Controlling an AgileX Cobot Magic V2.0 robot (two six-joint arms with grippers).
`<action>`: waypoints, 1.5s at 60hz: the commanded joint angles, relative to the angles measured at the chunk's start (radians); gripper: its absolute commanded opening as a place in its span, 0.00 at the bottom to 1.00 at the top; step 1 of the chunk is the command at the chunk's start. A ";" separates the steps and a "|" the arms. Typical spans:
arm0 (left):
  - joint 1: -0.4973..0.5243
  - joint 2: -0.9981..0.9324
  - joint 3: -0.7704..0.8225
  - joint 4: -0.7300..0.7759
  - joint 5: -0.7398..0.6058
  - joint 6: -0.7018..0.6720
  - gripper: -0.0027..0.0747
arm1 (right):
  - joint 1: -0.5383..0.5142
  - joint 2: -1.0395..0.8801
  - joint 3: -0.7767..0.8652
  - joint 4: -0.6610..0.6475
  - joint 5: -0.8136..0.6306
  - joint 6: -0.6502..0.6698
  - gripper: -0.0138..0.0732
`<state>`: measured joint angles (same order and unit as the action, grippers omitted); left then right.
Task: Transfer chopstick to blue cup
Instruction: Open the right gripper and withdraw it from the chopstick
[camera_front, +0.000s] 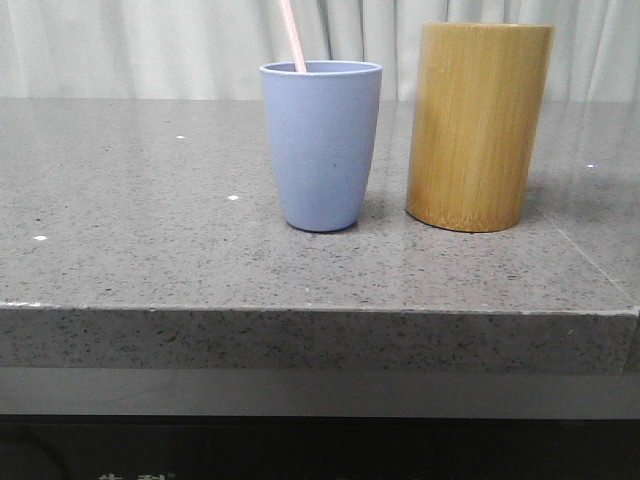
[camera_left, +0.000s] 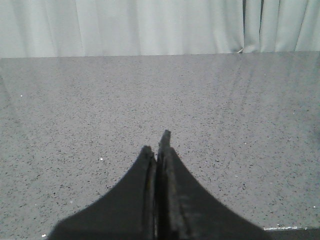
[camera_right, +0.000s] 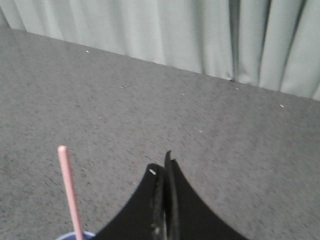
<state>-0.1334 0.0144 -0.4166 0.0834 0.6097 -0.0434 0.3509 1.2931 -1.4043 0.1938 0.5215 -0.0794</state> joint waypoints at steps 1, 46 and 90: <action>0.002 0.012 -0.023 -0.006 -0.083 -0.007 0.01 | -0.077 -0.064 -0.035 -0.010 0.026 -0.011 0.02; 0.002 0.012 -0.023 -0.006 -0.083 -0.007 0.01 | -0.256 -0.906 0.864 -0.032 -0.232 -0.011 0.02; 0.002 0.012 -0.021 -0.006 -0.081 -0.007 0.01 | -0.256 -1.203 1.052 -0.012 -0.295 -0.011 0.02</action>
<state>-0.1334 0.0144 -0.4145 0.0834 0.6097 -0.0434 0.1018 0.0784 -0.3299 0.1763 0.3167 -0.0833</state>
